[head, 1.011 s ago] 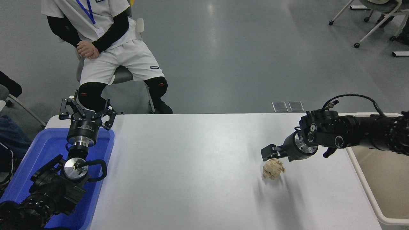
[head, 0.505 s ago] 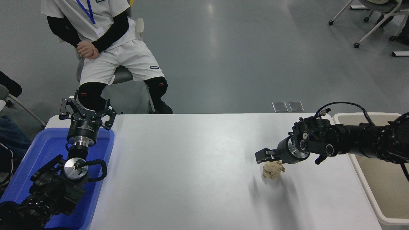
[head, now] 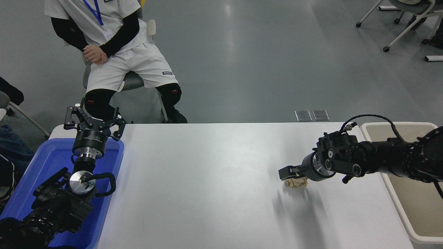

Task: Pick up paper ball place in dustbin

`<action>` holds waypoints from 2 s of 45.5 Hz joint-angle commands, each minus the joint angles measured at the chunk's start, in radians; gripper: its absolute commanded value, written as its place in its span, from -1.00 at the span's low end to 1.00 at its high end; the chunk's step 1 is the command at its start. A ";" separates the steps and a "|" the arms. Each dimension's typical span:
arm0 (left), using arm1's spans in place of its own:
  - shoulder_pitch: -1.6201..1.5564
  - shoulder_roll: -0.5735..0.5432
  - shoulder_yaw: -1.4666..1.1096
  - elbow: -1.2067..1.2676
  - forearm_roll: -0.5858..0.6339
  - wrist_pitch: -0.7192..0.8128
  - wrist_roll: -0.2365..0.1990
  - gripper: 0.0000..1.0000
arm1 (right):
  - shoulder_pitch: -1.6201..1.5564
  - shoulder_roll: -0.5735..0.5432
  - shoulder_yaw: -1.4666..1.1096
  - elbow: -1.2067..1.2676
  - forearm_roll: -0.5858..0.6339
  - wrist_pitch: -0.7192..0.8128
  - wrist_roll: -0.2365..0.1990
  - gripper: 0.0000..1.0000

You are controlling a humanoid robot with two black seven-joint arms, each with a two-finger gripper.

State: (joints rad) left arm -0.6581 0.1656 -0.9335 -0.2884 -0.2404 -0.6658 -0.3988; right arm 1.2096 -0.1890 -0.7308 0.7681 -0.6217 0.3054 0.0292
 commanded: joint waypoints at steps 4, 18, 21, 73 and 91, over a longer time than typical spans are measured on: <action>0.000 0.000 0.001 0.000 0.000 0.000 0.000 0.98 | -0.010 0.002 0.004 -0.006 -0.006 -0.023 -0.002 1.00; 0.000 0.000 -0.001 0.000 0.000 0.000 0.000 0.98 | -0.030 0.005 -0.005 -0.006 -0.013 -0.034 -0.002 1.00; 0.000 0.000 -0.001 0.000 0.000 0.000 0.000 0.98 | -0.033 0.005 -0.004 -0.006 -0.018 -0.035 -0.002 1.00; 0.000 0.000 -0.001 0.000 0.000 0.000 0.000 0.98 | -0.058 -0.023 -0.038 -0.001 -0.015 -0.054 -0.034 0.84; 0.000 0.000 -0.001 0.000 0.000 0.000 0.000 0.98 | -0.059 -0.026 -0.035 0.048 -0.012 -0.015 -0.034 0.98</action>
State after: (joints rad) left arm -0.6581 0.1656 -0.9342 -0.2884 -0.2408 -0.6658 -0.3988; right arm 1.1543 -0.2126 -0.7667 0.7918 -0.6358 0.2653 -0.0036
